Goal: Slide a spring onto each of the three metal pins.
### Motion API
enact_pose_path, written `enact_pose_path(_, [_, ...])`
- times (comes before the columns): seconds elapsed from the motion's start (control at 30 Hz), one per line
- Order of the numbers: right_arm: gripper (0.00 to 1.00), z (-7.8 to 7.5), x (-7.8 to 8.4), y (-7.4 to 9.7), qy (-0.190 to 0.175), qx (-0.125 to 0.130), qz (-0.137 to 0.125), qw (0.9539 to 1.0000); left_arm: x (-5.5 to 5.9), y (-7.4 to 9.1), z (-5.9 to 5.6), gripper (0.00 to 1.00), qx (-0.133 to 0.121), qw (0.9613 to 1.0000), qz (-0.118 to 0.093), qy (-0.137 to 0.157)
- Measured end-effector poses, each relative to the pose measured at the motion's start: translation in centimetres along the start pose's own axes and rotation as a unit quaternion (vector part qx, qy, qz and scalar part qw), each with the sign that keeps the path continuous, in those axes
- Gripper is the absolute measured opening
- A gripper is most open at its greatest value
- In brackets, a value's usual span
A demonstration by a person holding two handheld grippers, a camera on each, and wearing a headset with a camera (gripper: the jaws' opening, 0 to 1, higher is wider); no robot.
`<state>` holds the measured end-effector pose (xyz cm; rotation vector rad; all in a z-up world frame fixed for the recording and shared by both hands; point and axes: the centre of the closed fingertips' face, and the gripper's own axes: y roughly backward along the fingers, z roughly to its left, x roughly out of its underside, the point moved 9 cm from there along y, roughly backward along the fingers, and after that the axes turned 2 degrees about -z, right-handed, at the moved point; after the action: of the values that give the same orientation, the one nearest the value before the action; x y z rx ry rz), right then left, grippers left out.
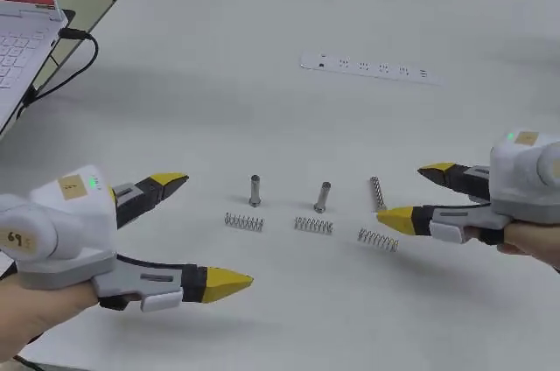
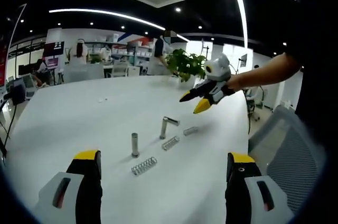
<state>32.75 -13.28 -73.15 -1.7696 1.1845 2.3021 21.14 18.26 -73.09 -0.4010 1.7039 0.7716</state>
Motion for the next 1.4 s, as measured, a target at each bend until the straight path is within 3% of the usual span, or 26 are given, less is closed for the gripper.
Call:
enact_pose_path(0.2, [0.54,-0.6,-0.4,-1.1,-0.027,0.002,0.012,0.9996,0.1,0.0,-0.1,0.96,0.000,1.0000,0.000,0.003])
enact_pose_path(0.3, [0.49,-1.2,-0.3,-1.7,-0.040,0.008,0.040,0.9984,0.1,0.0,-0.2,0.96,0.001,1.0000,0.001,0.002])
enact_pose_path(0.67, [0.40,-2.4,-0.7,-4.1,-0.076,0.024,0.085,0.9932,0.4,-0.1,-0.3,0.95,0.002,1.0000,0.004,0.008])
enact_pose_path(0.8, [0.32,-3.0,-0.4,-4.9,-0.103,0.043,0.108,0.9879,0.6,0.0,-0.3,0.95,0.001,0.9999,0.005,0.010])
enact_pose_path(1.07, [0.23,-3.8,0.0,-5.5,-0.188,0.064,0.108,0.9742,0.7,0.0,-0.1,0.95,0.000,0.9999,0.008,0.010])
enact_pose_path(1.27, [0.18,-3.8,0.2,-5.9,-0.202,0.075,0.131,0.9677,0.7,-0.2,-0.1,0.94,0.003,0.9999,0.007,0.011])
enact_pose_path(1.4, [0.16,-3.6,0.2,-6.2,-0.205,0.077,0.138,0.9658,0.8,-0.4,0.0,0.94,0.005,0.9999,0.007,0.012])
